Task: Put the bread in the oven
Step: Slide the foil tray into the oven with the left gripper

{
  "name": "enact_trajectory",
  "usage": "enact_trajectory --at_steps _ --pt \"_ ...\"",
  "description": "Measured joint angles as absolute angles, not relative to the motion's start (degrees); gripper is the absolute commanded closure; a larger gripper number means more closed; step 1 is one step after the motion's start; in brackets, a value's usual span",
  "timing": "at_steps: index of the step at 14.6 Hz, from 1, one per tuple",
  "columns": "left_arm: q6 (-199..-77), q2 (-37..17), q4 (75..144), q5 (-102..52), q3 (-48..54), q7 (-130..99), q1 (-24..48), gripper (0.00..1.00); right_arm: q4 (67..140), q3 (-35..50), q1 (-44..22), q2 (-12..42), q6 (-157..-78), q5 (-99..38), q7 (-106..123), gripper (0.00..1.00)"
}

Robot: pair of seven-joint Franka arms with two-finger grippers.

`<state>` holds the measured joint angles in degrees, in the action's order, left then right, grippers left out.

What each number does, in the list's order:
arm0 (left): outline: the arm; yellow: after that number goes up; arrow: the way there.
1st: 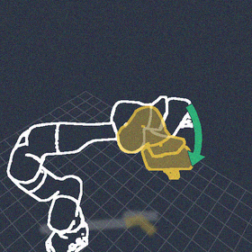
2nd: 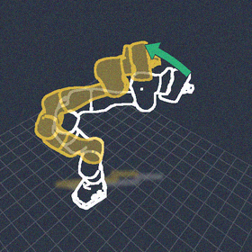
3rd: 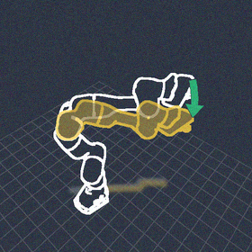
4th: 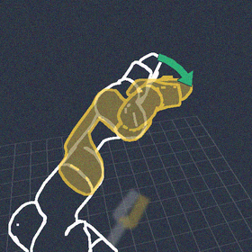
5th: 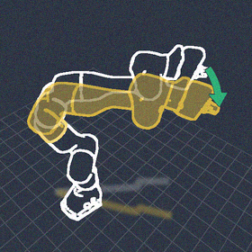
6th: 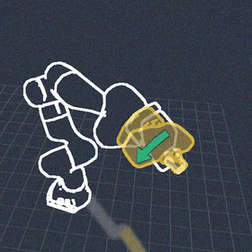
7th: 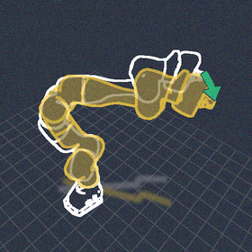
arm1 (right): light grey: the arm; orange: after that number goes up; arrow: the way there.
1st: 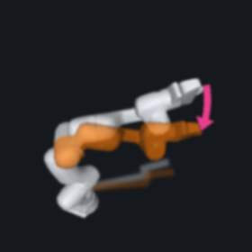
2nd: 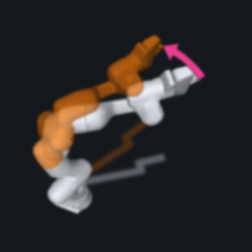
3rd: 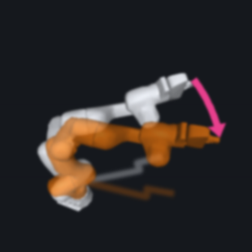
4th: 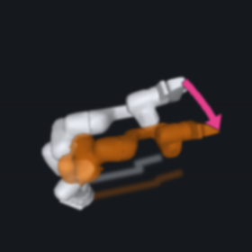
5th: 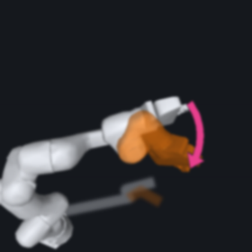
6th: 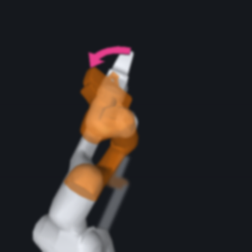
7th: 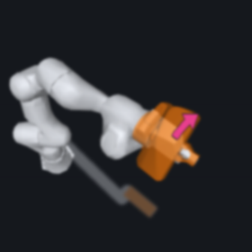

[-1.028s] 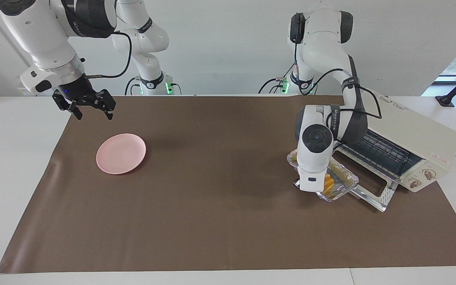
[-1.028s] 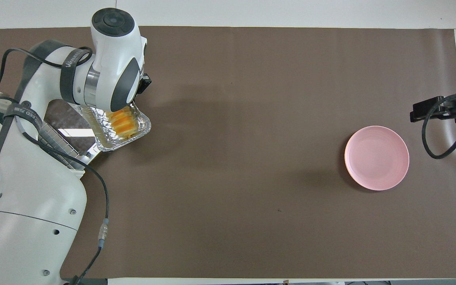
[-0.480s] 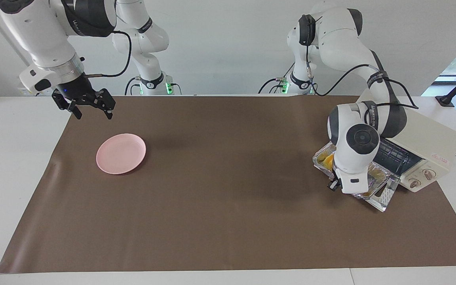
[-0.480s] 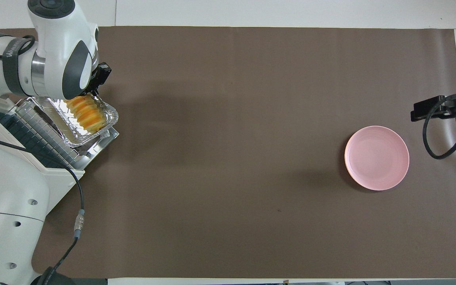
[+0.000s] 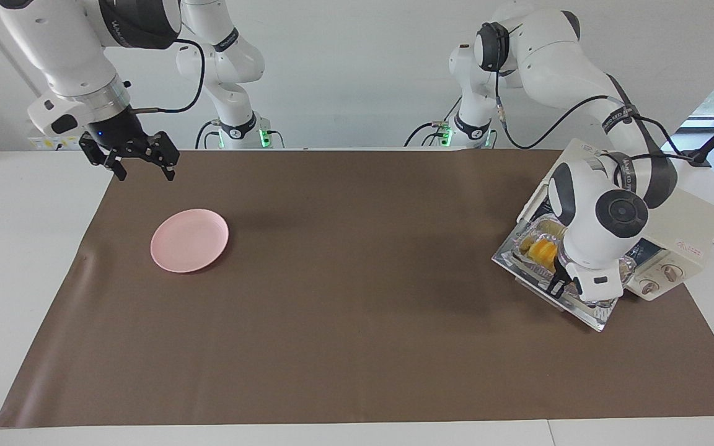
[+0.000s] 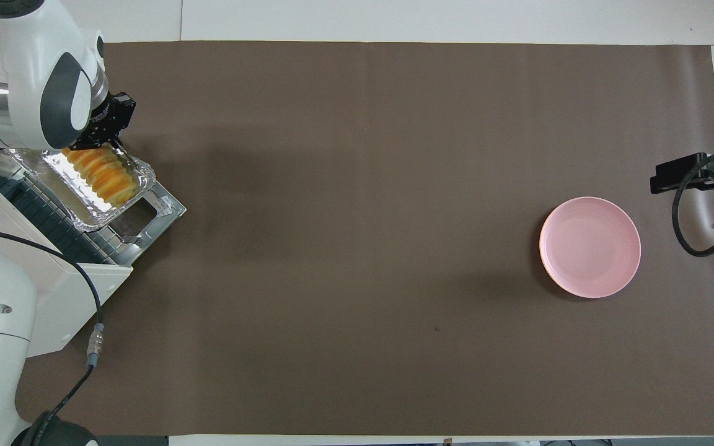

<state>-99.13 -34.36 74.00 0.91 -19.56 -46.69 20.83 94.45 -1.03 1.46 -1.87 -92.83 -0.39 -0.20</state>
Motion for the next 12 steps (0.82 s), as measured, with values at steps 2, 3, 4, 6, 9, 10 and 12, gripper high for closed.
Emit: enact_trajectory --at_steps 2,3,4,6,9,10,12 --pt "-98.9 -34.4 74.0 0.9 -19.6 -44.1 19.8 1.00 94.4 -1.0 1.9 -1.9 -92.1 -0.4 -0.2 0.00" --pt "-98.7 -34.4 74.0 0.8 -19.6 -42.1 19.2 1.00 94.4 -1.0 2.0 -1.9 -92.1 -0.4 -0.2 0.00" --pt "-98.5 -34.4 74.2 0.8 -19.6 -40.4 18.8 1.00 94.4 -1.0 2.1 -1.9 -92.0 -0.3 -0.2 0.00" --pt "-98.5 -34.3 74.8 0.5 -19.6 -38.9 18.0 1.00 94.4 -1.0 2.6 -1.9 -91.1 -0.3 -0.2 0.00" --pt "-98.2 -34.2 75.5 -1.0 -19.6 -38.8 17.9 1.00 94.4 -1.0 3.1 -1.9 -89.7 -0.3 -0.2 0.00" --pt "-98.1 -34.1 75.7 -1.2 -19.6 -39.1 17.9 1.00 94.4 -1.0 3.1 -1.9 -89.7 -0.3 -0.2 0.00" --pt "-98.1 -33.6 76.4 -1.3 -19.6 -40.1 17.8 1.00 94.4 -1.0 3.2 -1.8 -89.7 -0.3 -0.2 0.00"
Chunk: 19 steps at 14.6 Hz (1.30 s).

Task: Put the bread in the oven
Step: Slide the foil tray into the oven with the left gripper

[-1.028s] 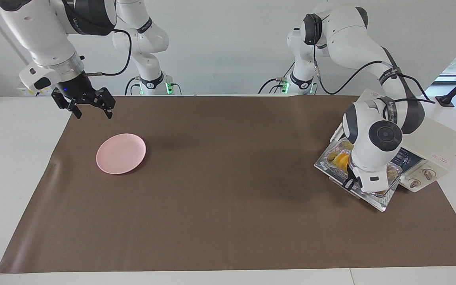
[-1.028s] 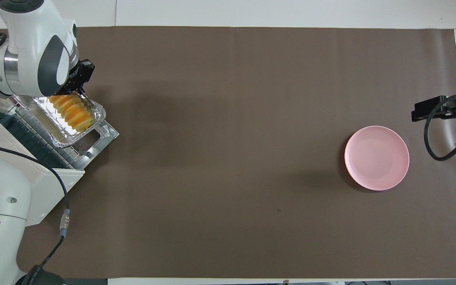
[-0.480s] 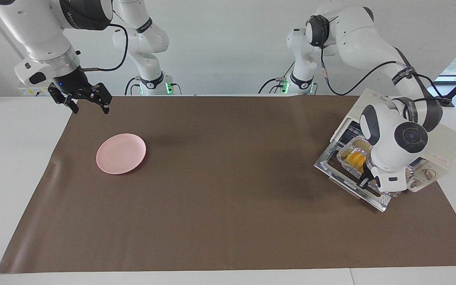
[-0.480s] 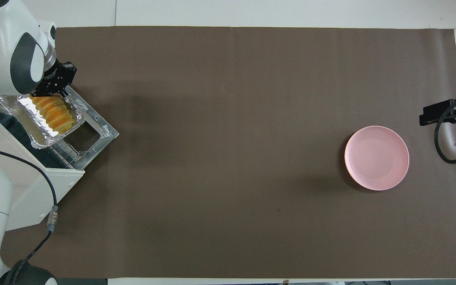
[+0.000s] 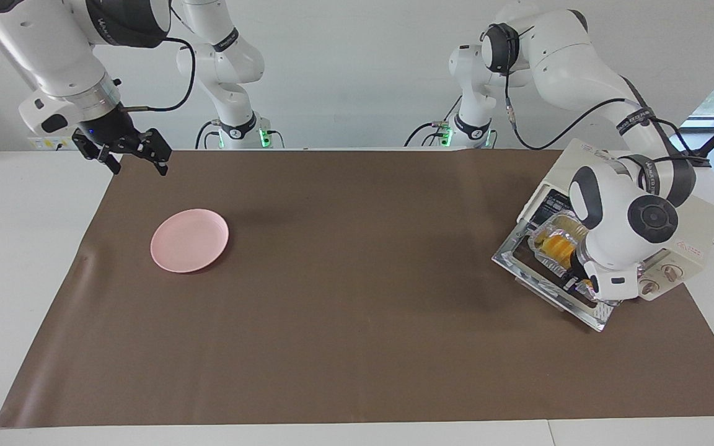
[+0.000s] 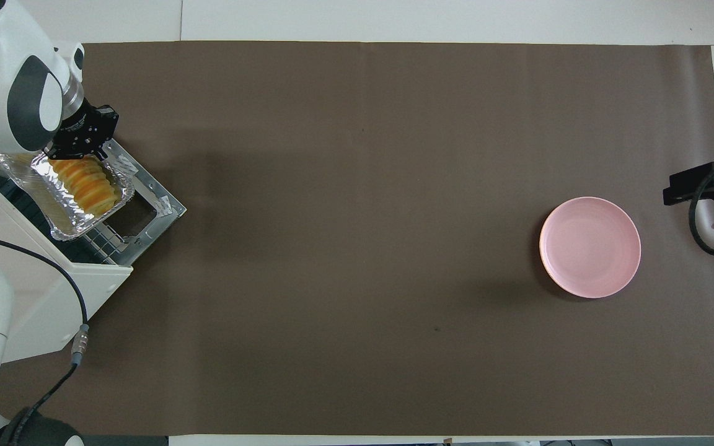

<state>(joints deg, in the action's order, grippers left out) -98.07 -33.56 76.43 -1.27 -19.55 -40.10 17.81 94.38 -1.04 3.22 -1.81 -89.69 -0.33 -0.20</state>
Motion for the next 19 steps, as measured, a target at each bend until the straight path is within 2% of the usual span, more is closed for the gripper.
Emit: enact_trajectory --at_steps 9,19 --pt "-98.2 -27.4 84.2 -1.3 -19.6 -40.7 16.5 1.00 94.4 -0.9 3.4 -1.7 -89.4 -0.3 -0.2 0.00" --pt "-99.5 -26.1 87.9 -1.2 -19.5 -40.7 16.5 1.00 94.5 -0.8 3.4 -1.7 -89.3 -0.3 -0.2 0.00"
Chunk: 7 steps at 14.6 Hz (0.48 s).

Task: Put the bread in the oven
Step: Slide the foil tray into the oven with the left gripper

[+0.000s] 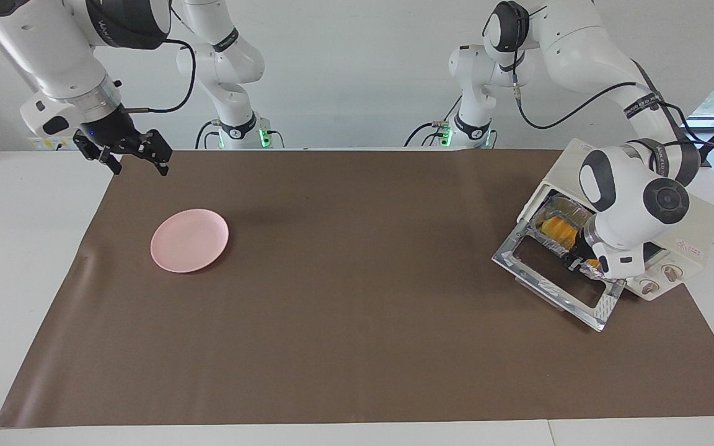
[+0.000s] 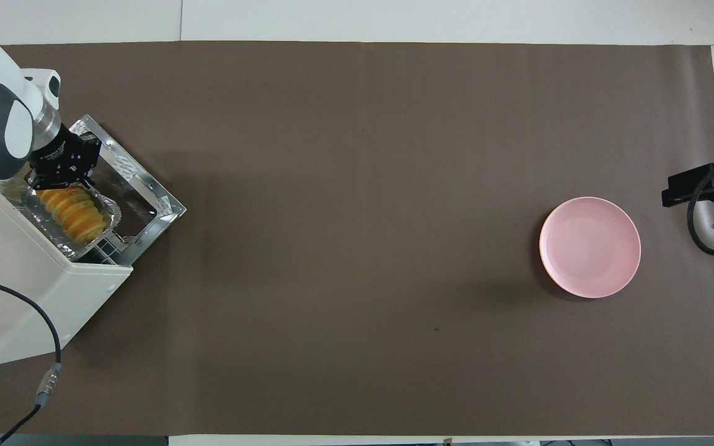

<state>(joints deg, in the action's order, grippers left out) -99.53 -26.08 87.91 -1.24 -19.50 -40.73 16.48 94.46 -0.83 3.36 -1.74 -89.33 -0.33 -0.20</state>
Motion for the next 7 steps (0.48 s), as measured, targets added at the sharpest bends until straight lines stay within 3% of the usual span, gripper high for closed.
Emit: enact_trajectory --at_steps 7 --pt "-99.9 -25.5 89.7 -0.5 -19.6 -39.7 16.5 1.00 94.5 -0.8 3.4 -1.7 -89.3 -0.3 -0.2 0.00"
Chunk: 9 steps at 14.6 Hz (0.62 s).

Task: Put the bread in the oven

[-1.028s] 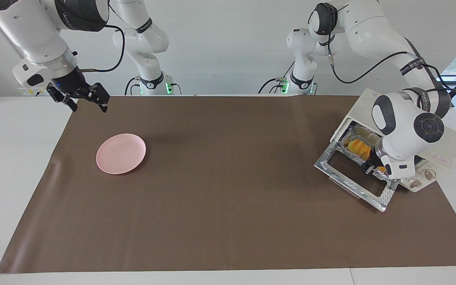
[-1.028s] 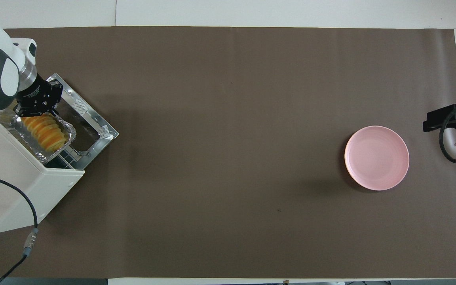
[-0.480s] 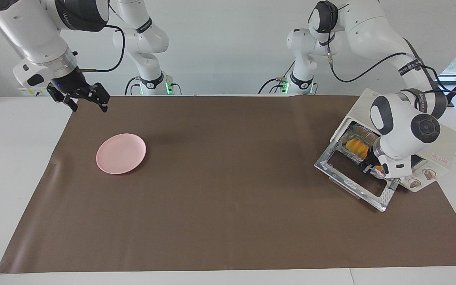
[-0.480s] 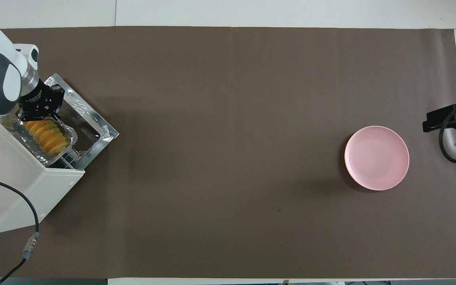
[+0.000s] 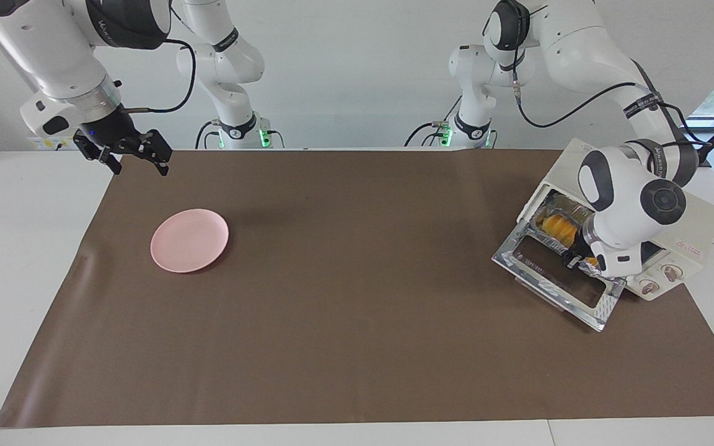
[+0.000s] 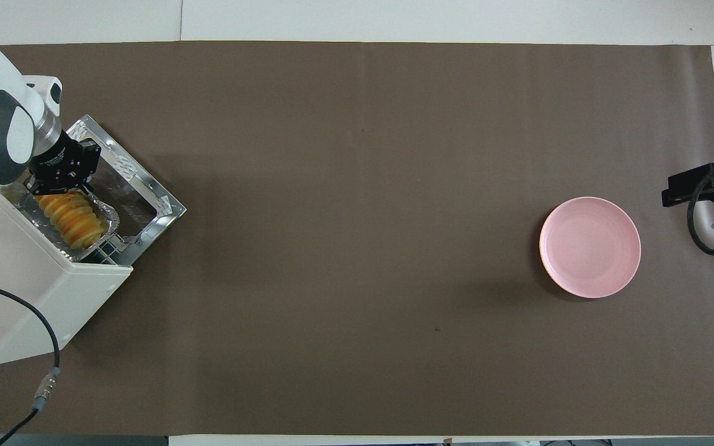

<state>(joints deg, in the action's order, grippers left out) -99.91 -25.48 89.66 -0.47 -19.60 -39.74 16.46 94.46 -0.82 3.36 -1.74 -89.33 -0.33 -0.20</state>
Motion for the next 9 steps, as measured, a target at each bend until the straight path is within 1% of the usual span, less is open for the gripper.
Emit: enact_trajectory --at_steps 9 --pt "-100.0 -24.7 90.9 2.5 -19.7 -39.1 16.3 1.00 94.5 -0.8 3.4 -1.7 -89.3 -0.3 -0.2 0.00"
